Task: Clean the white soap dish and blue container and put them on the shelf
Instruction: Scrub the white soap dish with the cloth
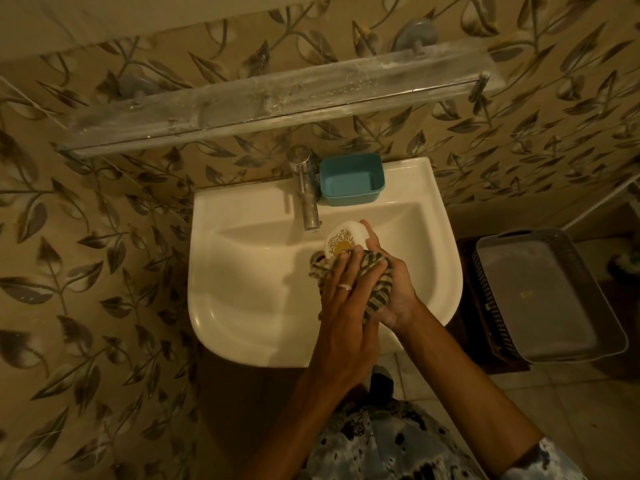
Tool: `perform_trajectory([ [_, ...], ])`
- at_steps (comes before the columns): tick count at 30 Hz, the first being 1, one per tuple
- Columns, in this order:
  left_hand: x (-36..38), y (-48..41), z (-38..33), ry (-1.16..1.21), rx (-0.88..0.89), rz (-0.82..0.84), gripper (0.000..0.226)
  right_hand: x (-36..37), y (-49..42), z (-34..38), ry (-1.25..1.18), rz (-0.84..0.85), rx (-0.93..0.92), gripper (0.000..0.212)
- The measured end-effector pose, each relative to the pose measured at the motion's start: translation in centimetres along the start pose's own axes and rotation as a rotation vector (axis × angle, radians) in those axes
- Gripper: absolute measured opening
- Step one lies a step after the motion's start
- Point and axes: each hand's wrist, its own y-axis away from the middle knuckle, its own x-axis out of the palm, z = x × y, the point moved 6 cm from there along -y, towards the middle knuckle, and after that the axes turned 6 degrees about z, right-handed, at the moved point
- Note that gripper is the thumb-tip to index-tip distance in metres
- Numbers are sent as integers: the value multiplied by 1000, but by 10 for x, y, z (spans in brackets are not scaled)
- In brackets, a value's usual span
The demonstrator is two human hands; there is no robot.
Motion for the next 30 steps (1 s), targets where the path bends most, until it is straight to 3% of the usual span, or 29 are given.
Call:
perform_trajectory([
  [6, -12, -43, 11, 78, -67, -41, 49, 7, 13, -2, -33, 54, 31, 41],
  [12, -29, -58, 40, 213, -272, -156, 50, 16, 14, 4, -7, 159, -81, 52],
  [17, -12, -27, 21, 200, -209, -102, 52, 10, 11, 11, 6, 123, -154, 48],
  [19, 0, -14, 4, 121, -157, -42, 54, 5, 6, 12, 8, 119, -94, 57],
  [21, 7, -10, -10, -14, -78, -13, 55, -1, 6, 10, -9, 60, -44, 83],
  [23, 7, -18, -17, -102, 0, -15, 54, -3, 7, 5, -55, 62, -11, 97],
  [28, -6, -51, 2, 57, -79, 10, 52, 5, 15, 4, -10, 31, -56, 47],
  [30, -15, -61, 17, 132, -140, -4, 51, 12, 15, 8, -54, 82, -86, 47],
])
